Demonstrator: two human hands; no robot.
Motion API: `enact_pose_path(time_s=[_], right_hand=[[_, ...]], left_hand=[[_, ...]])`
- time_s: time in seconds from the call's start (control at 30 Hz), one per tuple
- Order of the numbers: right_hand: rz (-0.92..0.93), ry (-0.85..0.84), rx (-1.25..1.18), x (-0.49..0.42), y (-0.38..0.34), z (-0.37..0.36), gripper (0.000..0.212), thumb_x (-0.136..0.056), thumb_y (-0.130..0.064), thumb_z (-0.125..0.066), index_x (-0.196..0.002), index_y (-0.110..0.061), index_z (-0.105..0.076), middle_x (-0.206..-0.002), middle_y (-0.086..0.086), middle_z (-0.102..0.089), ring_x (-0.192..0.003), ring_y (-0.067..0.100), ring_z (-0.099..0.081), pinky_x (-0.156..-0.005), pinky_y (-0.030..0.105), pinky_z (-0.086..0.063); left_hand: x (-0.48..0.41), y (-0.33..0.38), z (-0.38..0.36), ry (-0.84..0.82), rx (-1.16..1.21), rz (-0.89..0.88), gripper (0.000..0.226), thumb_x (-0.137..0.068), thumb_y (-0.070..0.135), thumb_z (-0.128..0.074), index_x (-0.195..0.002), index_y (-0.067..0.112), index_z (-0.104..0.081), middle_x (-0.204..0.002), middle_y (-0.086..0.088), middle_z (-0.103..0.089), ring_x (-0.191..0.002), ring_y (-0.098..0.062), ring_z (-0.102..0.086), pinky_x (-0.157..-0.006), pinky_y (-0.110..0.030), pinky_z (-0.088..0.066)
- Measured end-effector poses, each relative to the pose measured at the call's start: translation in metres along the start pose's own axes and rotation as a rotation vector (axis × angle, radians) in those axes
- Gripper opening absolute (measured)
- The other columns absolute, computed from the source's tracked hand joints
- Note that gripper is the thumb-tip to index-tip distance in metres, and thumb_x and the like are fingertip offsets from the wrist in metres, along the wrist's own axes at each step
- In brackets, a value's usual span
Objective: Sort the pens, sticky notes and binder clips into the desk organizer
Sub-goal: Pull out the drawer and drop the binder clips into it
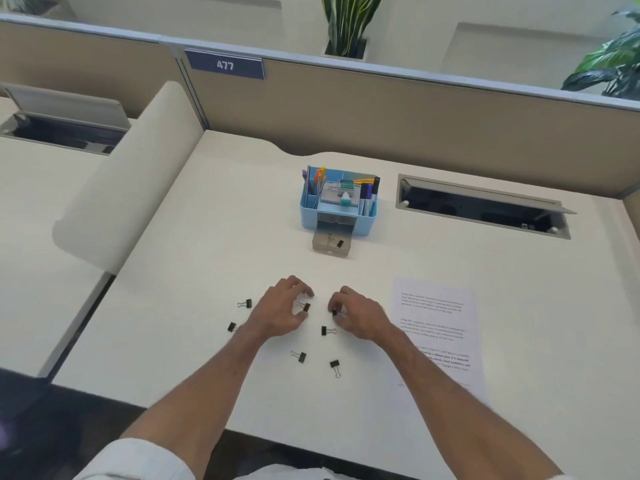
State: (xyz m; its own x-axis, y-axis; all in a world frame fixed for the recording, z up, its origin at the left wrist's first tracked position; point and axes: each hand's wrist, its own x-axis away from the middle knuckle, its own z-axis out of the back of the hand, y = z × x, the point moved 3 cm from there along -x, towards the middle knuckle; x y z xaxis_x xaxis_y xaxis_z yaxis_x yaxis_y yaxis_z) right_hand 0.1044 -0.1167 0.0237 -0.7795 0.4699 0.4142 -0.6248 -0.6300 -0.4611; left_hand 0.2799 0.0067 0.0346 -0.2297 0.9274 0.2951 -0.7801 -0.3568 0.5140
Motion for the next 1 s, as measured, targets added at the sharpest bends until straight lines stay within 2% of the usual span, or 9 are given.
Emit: enact_pose_path(time_s=[0.1, 0.23, 0.43, 0.57, 0.7, 0.77, 1.0], right_hand=[[-0.09, 0.102, -0.142, -0.005, 0.007, 0.014, 0.019, -0.097, -0.028, -0.067, -0.116, -0.027, -0.068, -0.115, -0.01, -0.064, -0.101, 0.014, -0.062, -0.09, 0.036, -0.053], [-0.203, 0.282, -0.302, -0.02, 0.011, 0.038, 0.019, -0.096, -0.033, -0.071, -0.113, -0.026, -0.067, -0.107, -0.011, -0.07, -0.099, 0.013, -0.064, -0.087, 0.035, -0.053], [-0.33, 0.521, -0.422, -0.056, 0.003, 0.071, 0.021, -0.095, -0.03, -0.074, -0.114, -0.023, -0.07, -0.112, -0.007, -0.072, -0.102, 0.016, -0.068, -0.078, 0.03, -0.05], [-0.403, 0.56, -0.386, -0.081, -0.006, 0.078, 0.019, -0.096, -0.032, -0.075, -0.112, -0.021, -0.074, -0.117, -0.002, -0.073, -0.105, 0.021, -0.069, -0.079, 0.033, -0.053], [-0.465, 0.557, -0.344, -0.098, -0.012, 0.075, 0.023, -0.097, -0.037, -0.076, -0.111, -0.02, -0.073, -0.114, 0.0, -0.073, -0.1, 0.022, -0.069, -0.075, 0.029, -0.044], [-0.479, 0.565, -0.337, -0.104, -0.013, 0.073, 0.025, -0.098, -0.037, -0.076, -0.113, -0.019, -0.072, -0.114, 0.0, -0.072, -0.1, 0.022, -0.069, -0.075, 0.03, -0.044], [-0.47, 0.622, -0.346, -0.101, -0.005, 0.073, 0.021, -0.1, -0.029, -0.073, -0.118, -0.018, -0.073, -0.118, -0.002, -0.069, -0.1, 0.02, -0.07, -0.074, 0.029, -0.044]], left_hand=[[-0.005, 0.001, 0.001, -0.021, -0.047, -0.007, 0.034, -0.098, 0.024, -0.072, -0.132, 0.024, -0.066, -0.141, 0.005, -0.054, -0.131, -0.019, -0.053, -0.11, -0.042, -0.046], [-0.013, -0.002, 0.003, -0.023, 0.0, -0.008, 0.023, -0.099, 0.018, -0.07, -0.122, 0.018, -0.071, -0.132, 0.002, -0.058, -0.126, -0.022, -0.057, -0.108, -0.042, -0.049], [-0.029, -0.006, 0.014, 0.042, 0.074, 0.008, 0.019, -0.103, 0.019, -0.067, -0.122, 0.017, -0.068, -0.121, 0.002, -0.066, -0.115, -0.02, -0.06, -0.102, -0.043, -0.052], [-0.045, -0.006, 0.031, 0.136, 0.104, -0.003, 0.018, -0.103, 0.022, -0.067, -0.121, 0.019, -0.067, -0.116, 0.005, -0.07, -0.109, -0.018, -0.061, -0.098, -0.04, -0.053], [-0.065, -0.003, 0.049, 0.218, 0.092, -0.038, 0.018, -0.103, 0.026, -0.068, -0.12, 0.021, -0.067, -0.114, 0.006, -0.072, -0.107, -0.018, -0.061, -0.096, -0.038, -0.054], [-0.076, 0.0, 0.055, 0.258, 0.077, -0.049, 0.018, -0.104, 0.027, -0.068, -0.121, 0.02, -0.068, -0.113, 0.006, -0.073, -0.107, -0.019, -0.061, -0.097, -0.04, -0.052], [-0.113, 0.013, 0.059, 0.301, -0.027, -0.026, 0.02, -0.107, 0.027, -0.062, -0.126, 0.024, -0.066, -0.124, 0.008, -0.07, -0.119, -0.021, -0.058, -0.104, -0.043, -0.046]])
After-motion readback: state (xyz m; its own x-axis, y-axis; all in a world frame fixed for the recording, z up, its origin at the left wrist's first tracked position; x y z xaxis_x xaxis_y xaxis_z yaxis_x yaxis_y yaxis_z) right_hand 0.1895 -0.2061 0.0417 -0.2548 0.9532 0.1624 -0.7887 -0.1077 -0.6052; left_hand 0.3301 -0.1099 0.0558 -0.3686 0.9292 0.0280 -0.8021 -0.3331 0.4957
